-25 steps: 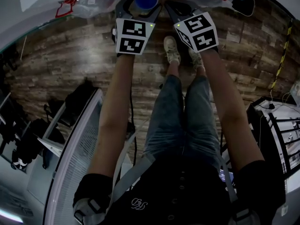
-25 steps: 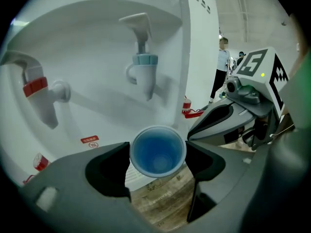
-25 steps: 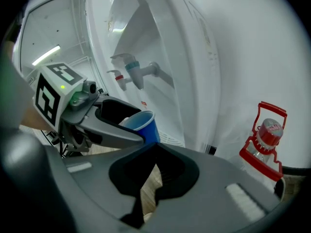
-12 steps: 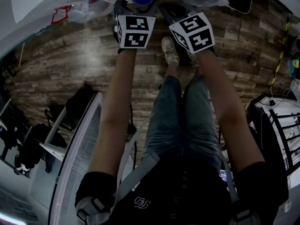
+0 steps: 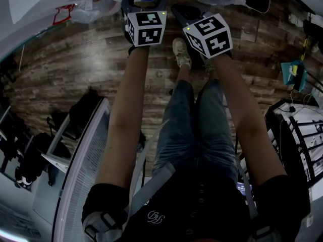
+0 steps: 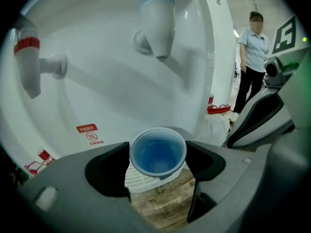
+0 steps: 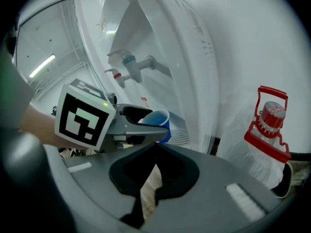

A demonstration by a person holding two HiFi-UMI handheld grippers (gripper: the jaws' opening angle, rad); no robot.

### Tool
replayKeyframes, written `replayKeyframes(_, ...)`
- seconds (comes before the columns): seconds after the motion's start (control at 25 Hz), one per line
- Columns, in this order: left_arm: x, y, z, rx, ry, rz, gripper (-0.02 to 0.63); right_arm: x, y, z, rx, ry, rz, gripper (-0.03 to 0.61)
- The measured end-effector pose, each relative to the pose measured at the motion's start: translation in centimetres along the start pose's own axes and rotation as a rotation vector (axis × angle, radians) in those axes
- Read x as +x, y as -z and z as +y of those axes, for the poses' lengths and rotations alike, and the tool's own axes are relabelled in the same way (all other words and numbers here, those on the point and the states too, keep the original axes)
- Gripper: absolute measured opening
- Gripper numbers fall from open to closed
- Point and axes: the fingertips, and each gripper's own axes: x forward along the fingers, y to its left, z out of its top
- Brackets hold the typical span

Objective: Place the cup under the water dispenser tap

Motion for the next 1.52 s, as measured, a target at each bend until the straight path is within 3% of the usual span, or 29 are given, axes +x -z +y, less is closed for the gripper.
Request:
replayKeyframes(0.48,0.2,-0.6,-0.3,-0.05,-0.003,-0.058,0.365,-0.4,0.1,0.0,-0.01,-0.01,0.015,0.0)
replayKeyframes(0.84,0.4,0.6,-1.3,-0.086,0.032,0.01,0.414,-0.8,0.2,0.1,-0.03,-0.008,0.03,0.0)
replayKeyframes(1.52,-4.1,-1.3,-1.0,-0.177,0.036,-0.03,0.434,-2.7,-1.6,0.6,-0.083,0.034,0.051,0.0)
